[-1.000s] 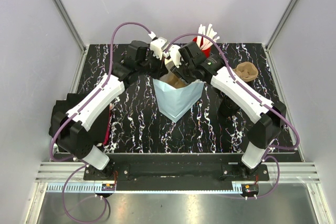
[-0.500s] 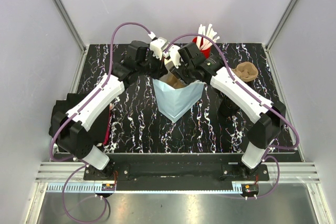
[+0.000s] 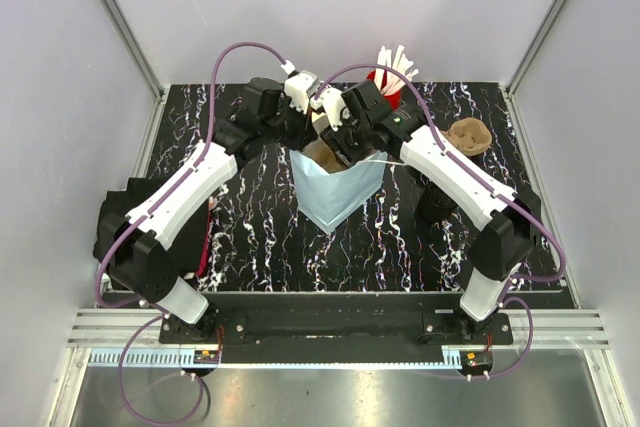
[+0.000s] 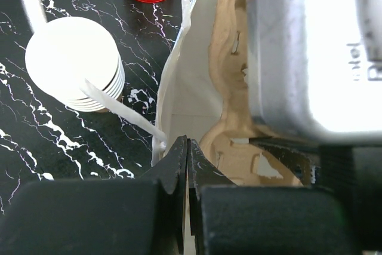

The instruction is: Pack the takeout coffee

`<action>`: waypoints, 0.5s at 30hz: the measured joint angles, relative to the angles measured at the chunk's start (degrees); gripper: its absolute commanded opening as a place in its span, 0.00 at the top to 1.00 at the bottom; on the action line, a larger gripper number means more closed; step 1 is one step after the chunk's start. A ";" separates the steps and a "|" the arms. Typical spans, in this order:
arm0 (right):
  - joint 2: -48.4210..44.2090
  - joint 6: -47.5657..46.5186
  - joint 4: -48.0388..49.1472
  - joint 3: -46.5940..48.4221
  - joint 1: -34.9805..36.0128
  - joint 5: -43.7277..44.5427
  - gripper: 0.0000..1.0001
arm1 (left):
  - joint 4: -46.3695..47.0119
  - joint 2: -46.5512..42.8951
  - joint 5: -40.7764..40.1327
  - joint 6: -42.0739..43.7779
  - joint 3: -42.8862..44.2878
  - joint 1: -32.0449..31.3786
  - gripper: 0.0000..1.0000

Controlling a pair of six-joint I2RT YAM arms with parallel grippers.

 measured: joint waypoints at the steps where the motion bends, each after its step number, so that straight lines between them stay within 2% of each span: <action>1: 0.07 -0.04 0.00 0.00 -0.15 -0.94 0.48 | 0.02 0.00 -0.02 0.00 0.00 -0.02 1.00; 15: 0.35 -0.74 0.92 -0.76 -1.84 -9.33 0.47 | 0.81 0.00 -0.20 0.00 0.00 -0.35 1.00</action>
